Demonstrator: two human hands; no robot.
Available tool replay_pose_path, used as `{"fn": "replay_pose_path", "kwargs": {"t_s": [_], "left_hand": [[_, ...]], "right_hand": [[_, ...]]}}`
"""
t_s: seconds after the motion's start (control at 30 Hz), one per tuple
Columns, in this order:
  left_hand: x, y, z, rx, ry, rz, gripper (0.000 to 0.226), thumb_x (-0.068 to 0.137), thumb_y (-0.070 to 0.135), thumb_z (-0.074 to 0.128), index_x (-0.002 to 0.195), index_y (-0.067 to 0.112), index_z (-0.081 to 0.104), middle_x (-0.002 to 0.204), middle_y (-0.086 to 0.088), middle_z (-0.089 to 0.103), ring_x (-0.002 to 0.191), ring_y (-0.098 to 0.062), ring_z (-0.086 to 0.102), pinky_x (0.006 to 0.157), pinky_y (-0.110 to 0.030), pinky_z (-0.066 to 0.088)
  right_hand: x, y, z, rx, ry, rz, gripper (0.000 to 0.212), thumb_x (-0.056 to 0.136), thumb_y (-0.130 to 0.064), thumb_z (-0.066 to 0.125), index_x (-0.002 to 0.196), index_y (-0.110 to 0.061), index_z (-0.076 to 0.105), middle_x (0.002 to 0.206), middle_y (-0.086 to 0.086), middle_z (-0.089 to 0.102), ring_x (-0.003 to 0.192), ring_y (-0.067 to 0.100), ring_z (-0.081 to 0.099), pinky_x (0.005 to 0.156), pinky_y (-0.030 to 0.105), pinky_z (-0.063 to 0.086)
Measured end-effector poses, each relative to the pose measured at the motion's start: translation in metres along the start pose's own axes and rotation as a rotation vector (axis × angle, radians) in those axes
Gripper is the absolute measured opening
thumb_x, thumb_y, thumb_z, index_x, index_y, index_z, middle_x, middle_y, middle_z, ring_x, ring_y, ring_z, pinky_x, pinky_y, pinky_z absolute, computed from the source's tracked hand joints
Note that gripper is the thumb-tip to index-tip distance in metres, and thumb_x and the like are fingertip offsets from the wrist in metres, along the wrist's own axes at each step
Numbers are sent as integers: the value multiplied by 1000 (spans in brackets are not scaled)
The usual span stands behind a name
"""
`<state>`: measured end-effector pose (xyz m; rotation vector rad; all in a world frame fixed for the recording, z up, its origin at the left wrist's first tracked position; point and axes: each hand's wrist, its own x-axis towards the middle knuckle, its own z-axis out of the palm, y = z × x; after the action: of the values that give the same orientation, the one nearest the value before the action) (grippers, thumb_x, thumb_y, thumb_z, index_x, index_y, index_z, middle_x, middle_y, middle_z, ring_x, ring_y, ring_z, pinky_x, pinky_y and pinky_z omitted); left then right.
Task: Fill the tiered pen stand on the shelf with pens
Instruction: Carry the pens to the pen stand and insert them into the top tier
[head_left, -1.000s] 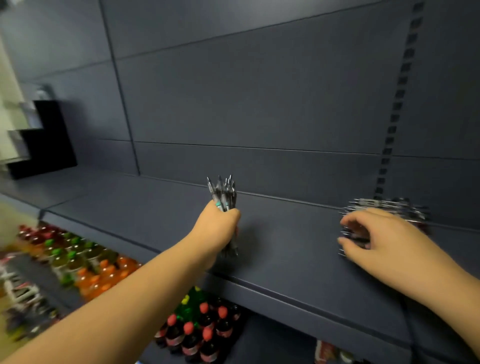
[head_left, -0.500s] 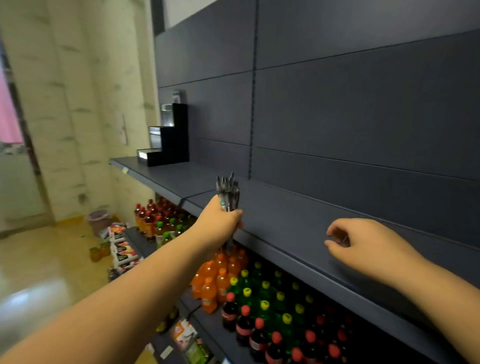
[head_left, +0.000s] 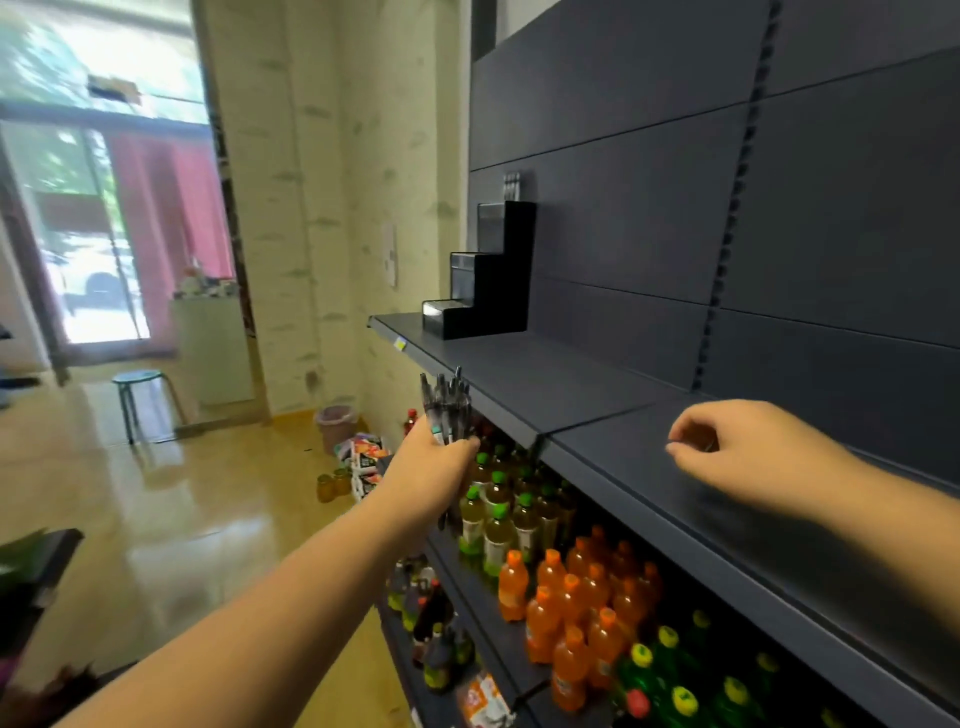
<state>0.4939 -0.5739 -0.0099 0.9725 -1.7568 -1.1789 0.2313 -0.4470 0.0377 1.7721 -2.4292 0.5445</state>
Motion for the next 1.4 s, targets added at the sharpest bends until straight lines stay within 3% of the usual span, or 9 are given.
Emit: {"fn": "replay_pose_path", "kwargs": {"t_s": [0.13,0.37,0.63,0.8,0.93,1.07,1.2,1.33,1.4], "left_hand": [[59,-13,-36,12,58,-35,20,94,3,53,76,12,48,68,-12,51,60,-20,49,65,-35,42],[161,-41,-94,21,166,-106,9,95,6,54,103,9,53,77,-15,51,68,-24,52,65,-38,46],[254,-96,-148,10,235,-134,9,95,9,55,95,18,55,72,-4,55,68,-23,49,65,-37,46],[325,-128,-191,-9,187,-88,12,97,11,55,107,17,60,80,-11,56,71,-23,49,62,-34,43],[392,-141,-228,-62,130,-65,3,97,8,53,99,8,51,80,-13,51,67,-22,50,59,-32,46],[454,-150,-251,-27,26,6,15,96,4,50,87,14,42,77,-12,43,63,-20,44,56,-32,41],[510,-163,-250,11,-70,62,21,93,7,50,79,19,40,69,-5,41,63,-20,40,61,-38,38],[564,-166,-227,71,-126,149,6,94,13,52,97,8,53,70,-6,48,62,-20,44,60,-37,38],[589,-165,-212,119,-132,208,11,94,11,51,83,10,48,70,-7,49,63,-21,44,60,-38,37]], "right_hand": [[88,-26,15,60,6,-76,8,92,-40,63,87,-37,67,88,-17,69,82,4,64,78,34,57],[221,-75,64,105,-40,-173,6,93,-39,62,96,-36,66,93,-16,67,86,2,62,79,30,56],[319,-139,135,58,-88,-262,20,95,-38,63,113,-32,65,99,-16,64,90,2,60,77,23,53],[375,-175,168,49,-61,-212,22,94,-38,64,115,-32,66,99,-16,64,91,3,61,80,26,55],[429,-210,180,107,-14,-126,17,94,-35,65,109,-31,68,93,-15,64,86,2,61,76,25,54],[469,-249,198,166,-1,-67,9,92,-33,67,101,-33,68,93,-12,67,85,2,62,71,20,49],[493,-273,220,327,50,13,5,92,-33,69,86,-32,71,76,-8,71,71,3,65,65,22,49],[519,-287,227,424,108,59,15,92,-34,70,79,-28,73,68,-3,70,69,16,70,70,36,61],[536,-292,224,409,178,48,16,92,-36,69,78,-28,73,68,-3,70,69,16,69,72,36,62]]}}
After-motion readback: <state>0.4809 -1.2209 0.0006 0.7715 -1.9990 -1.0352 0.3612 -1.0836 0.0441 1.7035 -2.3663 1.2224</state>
